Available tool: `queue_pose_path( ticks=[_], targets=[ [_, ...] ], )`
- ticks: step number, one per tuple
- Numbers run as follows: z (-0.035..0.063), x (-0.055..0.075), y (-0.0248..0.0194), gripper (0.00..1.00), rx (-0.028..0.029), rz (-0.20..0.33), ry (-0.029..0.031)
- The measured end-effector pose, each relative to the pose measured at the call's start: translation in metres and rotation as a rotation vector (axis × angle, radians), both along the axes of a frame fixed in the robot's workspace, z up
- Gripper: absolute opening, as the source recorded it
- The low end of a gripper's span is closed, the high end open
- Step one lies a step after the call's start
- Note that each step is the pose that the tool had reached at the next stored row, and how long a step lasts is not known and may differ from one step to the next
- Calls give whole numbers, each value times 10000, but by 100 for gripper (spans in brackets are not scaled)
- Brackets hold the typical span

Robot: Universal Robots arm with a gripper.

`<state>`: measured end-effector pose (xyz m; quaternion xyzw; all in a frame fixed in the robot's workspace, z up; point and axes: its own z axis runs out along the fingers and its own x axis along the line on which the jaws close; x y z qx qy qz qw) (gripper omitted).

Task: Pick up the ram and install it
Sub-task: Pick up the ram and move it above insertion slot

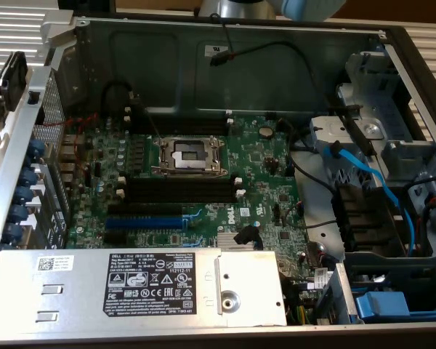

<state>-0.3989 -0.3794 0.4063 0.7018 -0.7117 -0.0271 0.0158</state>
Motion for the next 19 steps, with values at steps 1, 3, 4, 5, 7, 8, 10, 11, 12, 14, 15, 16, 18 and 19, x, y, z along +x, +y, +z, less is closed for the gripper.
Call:
queue_pose_path(
  ticks=[1, 3, 4, 5, 7, 8, 10, 11, 12, 14, 15, 16, 18, 19],
  targets=[
    [2, 9, -4, 12, -2, 27, -8],
    [2, 20, -7, 12, -3, 48, -16],
    [2, 26, -8, 12, -6, 57, -18],
    [2, 33, -10, 12, -9, 65, -21],
    [2, 45, -10, 12, -37, 81, -27],
    [1, 45, -10, 12, -54, 81, -27],
    [2, 45, -10, 12, -55, 82, -26],
    [3, 46, -10, 12, -56, 83, -25],
    [3, 46, -10, 12, -56, 83, -26],
    [2, 46, -10, 12, -56, 83, -26],
    [2, 46, -10, 12, -55, 83, -26],
    [2, 47, -9, 12, -81, 84, -26],
    [2, 99, -10, 12, -149, 88, -26],
    [2, 145, -11, 12, -150, 89, -28]
  ],
)
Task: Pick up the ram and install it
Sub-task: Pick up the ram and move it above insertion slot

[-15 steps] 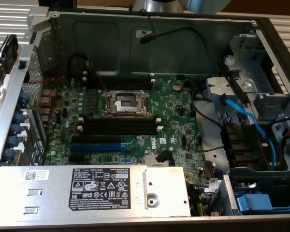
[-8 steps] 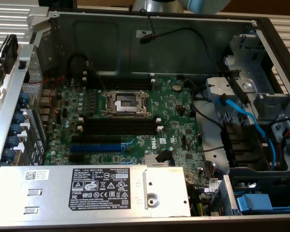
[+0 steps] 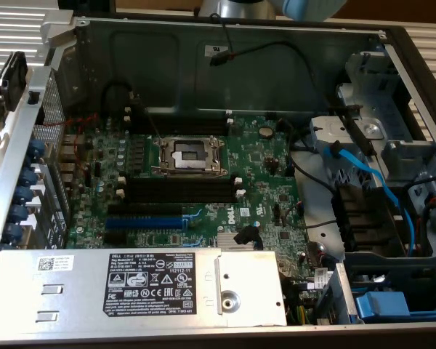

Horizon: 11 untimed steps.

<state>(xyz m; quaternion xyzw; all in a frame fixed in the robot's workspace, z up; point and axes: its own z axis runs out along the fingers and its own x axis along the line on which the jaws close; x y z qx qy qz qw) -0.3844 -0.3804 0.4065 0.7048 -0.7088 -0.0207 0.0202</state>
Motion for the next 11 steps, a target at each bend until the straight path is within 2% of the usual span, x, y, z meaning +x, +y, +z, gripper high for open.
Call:
queue_pose_path(
  ticks=[4, 5, 8, 10, 11],
  targets=[
    [18, 207, -1, 12, 1, 2, -7],
    [19, 224, -1, 12, 0, 3, -59],
    [21, 298, -4, 12, -2, 6, -475],
    [33, 380, -9, 12, 4, 6, -688],
    [42, 430, -10, 12, 9, 5, -751]
  ],
)
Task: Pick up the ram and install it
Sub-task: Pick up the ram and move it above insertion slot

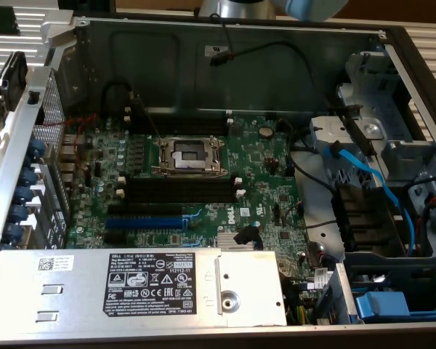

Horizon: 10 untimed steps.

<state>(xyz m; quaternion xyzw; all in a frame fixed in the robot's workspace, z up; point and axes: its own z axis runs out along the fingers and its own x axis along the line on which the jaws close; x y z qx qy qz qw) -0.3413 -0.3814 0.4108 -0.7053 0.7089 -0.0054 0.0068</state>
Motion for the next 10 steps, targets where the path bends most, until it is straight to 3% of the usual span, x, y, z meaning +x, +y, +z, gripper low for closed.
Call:
queue_pose_path(
  ticks=[2, 7, 10],
  targets=[
    [25, 59, -2, 12, 2, 0, -5],
    [209, 384, -29, 12, 4, 1, -7],
    [267, 484, -38, 12, 3, 1, -6]
  ],
)
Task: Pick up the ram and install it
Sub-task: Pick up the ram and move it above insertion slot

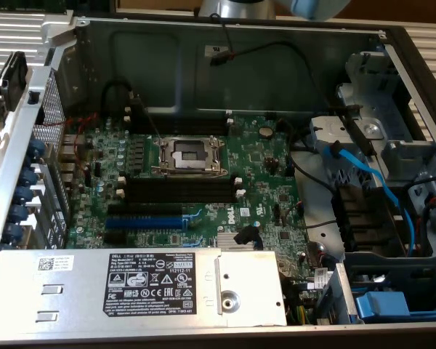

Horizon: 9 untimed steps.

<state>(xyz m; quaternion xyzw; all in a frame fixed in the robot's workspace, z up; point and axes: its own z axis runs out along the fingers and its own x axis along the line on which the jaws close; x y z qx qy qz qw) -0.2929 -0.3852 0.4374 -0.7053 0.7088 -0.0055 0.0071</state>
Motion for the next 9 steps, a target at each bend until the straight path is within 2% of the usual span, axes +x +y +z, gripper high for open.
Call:
queue_pose_path(
  ticks=[9],
  targets=[
    [152, 340, -48, 12, 0, 0, 0]
  ],
)
